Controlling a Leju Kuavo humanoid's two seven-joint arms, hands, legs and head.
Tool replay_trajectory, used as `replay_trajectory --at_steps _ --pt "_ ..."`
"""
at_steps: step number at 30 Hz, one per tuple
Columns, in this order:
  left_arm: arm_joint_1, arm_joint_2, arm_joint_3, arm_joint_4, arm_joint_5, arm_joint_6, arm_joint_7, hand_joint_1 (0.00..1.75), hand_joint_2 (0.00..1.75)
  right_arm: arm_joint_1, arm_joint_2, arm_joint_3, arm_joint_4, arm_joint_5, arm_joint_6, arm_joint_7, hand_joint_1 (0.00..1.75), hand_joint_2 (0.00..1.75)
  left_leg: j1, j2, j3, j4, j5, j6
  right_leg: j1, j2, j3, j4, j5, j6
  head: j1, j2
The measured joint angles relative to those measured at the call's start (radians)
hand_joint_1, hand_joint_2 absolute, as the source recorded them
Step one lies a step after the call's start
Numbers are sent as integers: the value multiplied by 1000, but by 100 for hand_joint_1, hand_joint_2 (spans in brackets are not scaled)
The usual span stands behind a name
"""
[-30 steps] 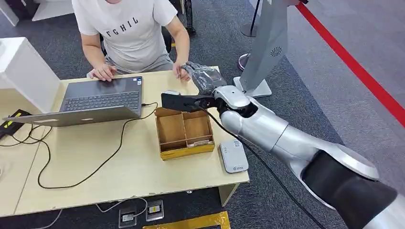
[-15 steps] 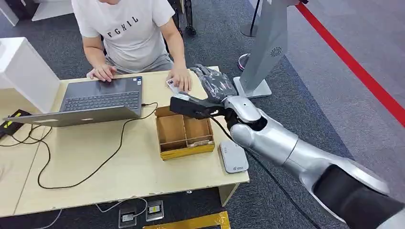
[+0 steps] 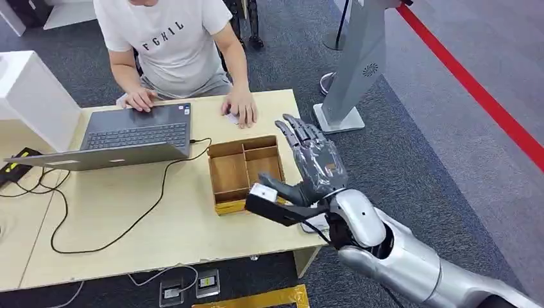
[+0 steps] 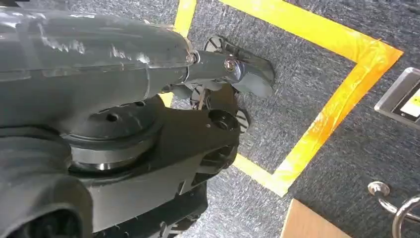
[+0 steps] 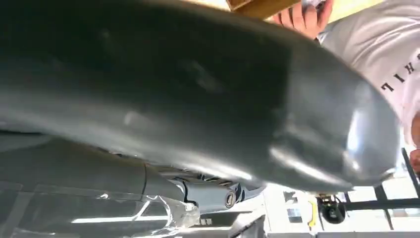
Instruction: Pass the card to the sensor for recognition and then transmit it.
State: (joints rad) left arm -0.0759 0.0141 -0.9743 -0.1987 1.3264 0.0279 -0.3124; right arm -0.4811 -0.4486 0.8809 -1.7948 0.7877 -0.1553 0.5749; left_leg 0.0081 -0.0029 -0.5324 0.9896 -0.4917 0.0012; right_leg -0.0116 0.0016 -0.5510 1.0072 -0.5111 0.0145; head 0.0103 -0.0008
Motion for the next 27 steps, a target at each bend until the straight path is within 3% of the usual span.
replay_trajectory --at_steps 7,12,23,24,27 --pt "-1 -2 0 1 5 11 0 0 0 111 -8 -63 -119 42 1 -24 0 0 0 0 0 0 0 0 0 0 0 0 0 0 0 0" --pt "-2 -2 3 2 13 22 4 0 0 215 7 -80 -165 171 1 -9 0 0 0 0 -1 0 0 0 0 0 0 0 0 -1 0 0" --pt "-4 -10 10 3 0 42 13 0 0 400 138 -135 -162 327 13 -19 0 0 0 0 0 -1 0 0 0 0 0 0 -1 -1 0 0" --pt "-4 -10 10 3 -2 42 13 0 0 409 147 -141 -159 336 16 -15 0 175 0 0 -1 -1 0 0 0 0 0 0 -1 -1 0 0" --pt "-4 -11 10 4 -7 44 13 0 0 427 177 -159 -147 349 31 -11 0 175 0 0 0 -1 0 0 0 0 0 0 -1 -1 0 0"
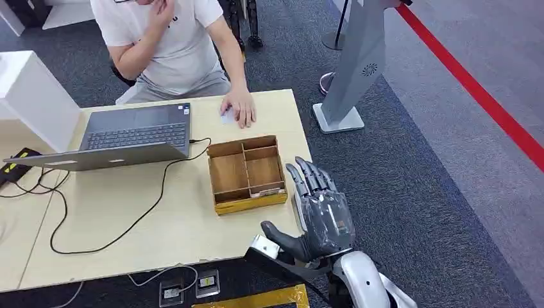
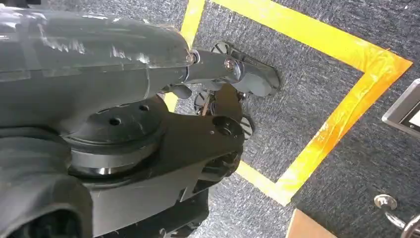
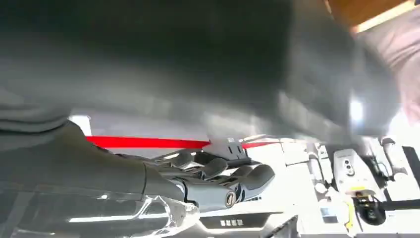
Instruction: Pass the card to the sensor for recognition and then transmit it.
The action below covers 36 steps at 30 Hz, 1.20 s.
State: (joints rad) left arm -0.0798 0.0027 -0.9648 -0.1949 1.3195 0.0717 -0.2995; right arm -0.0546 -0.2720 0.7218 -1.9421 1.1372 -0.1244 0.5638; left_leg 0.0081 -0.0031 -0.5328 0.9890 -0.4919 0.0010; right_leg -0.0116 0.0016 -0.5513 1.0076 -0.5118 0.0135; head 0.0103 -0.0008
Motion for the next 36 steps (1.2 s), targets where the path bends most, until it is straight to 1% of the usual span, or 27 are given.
replay_trajectory --at_steps 10,17,21,36 --pt "-1 -4 0 2 -5 0 0 0 0 15 45 -36 27 2 15 -1 0 175 0 0 0 0 0 0 0 0 0 0 0 0 0 0" --pt "-2 -4 0 2 -22 1 6 0 0 13 69 -48 66 0 45 7 0 175 0 0 0 0 0 0 0 0 0 0 0 0 0 0" --pt "-2 -4 0 2 -32 1 6 0 0 -4 84 -56 94 11 65 0 0 175 0 0 0 0 0 0 0 0 0 0 0 0 0 0" --pt "-3 -4 0 2 -42 -1 7 0 0 -52 110 -58 156 26 86 -8 0 175 0 0 0 0 0 0 0 0 0 0 0 0 0 0"
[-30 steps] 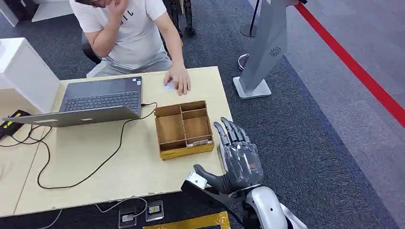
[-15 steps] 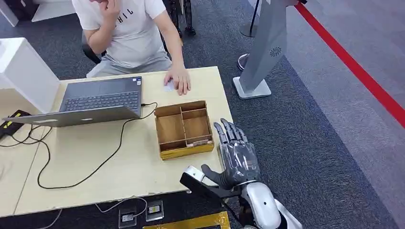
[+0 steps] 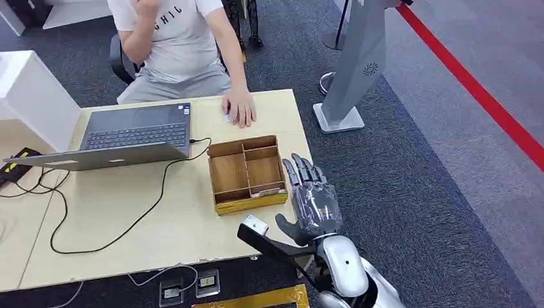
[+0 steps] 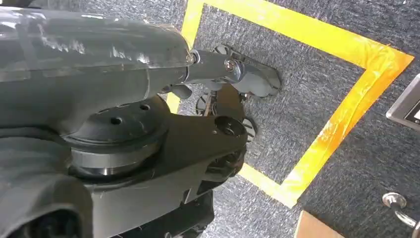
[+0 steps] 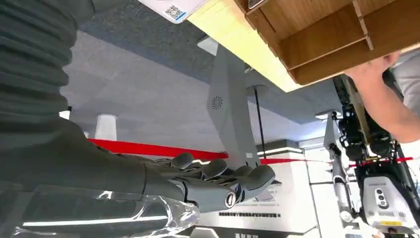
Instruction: Pass the card to the sensor for recognition and then transmit it.
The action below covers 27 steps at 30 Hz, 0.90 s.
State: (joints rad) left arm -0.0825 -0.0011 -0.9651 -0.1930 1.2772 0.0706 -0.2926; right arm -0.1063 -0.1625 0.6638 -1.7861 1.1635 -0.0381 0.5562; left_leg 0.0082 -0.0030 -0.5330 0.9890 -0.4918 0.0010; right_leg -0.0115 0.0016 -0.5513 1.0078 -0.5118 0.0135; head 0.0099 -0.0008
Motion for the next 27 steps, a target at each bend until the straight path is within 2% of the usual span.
replay_trajectory --at_steps 7,14,27 --pt "0 0 0 0 -2 -1 0 0 0 -6 1 0 20 7 6 -2 0 175 0 0 0 0 0 0 0 0 0 0 0 0 0 0" --pt "0 0 -1 0 -12 -4 3 0 0 -61 13 4 79 66 70 -5 0 175 0 0 0 0 0 0 0 0 0 0 0 0 0 0" --pt "-1 0 -1 0 -17 -10 11 0 0 -131 37 29 180 29 101 -35 0 175 0 0 0 0 0 0 0 0 0 0 0 0 0 0"
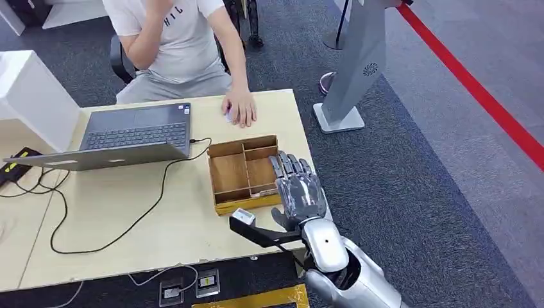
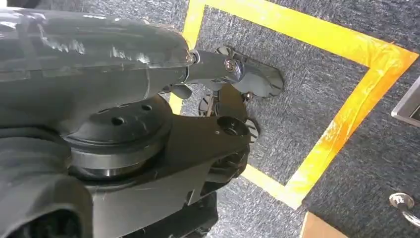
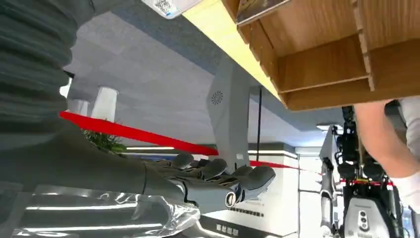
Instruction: Pass the card to the sensor for recognition and then transmit it.
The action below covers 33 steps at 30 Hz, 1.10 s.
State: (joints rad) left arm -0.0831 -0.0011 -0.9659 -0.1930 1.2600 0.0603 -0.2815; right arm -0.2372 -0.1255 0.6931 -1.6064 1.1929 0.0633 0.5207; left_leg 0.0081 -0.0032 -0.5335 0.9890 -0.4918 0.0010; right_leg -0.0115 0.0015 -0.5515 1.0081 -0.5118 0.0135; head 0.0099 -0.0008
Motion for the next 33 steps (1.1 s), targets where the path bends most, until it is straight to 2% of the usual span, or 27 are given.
replay_trajectory --at_steps 33 --pt "0 0 -1 0 4 -4 3 0 0 -70 39 84 135 -71 12 -34 0 175 0 0 0 0 0 0 0 0 0 0 0 0 0 0"
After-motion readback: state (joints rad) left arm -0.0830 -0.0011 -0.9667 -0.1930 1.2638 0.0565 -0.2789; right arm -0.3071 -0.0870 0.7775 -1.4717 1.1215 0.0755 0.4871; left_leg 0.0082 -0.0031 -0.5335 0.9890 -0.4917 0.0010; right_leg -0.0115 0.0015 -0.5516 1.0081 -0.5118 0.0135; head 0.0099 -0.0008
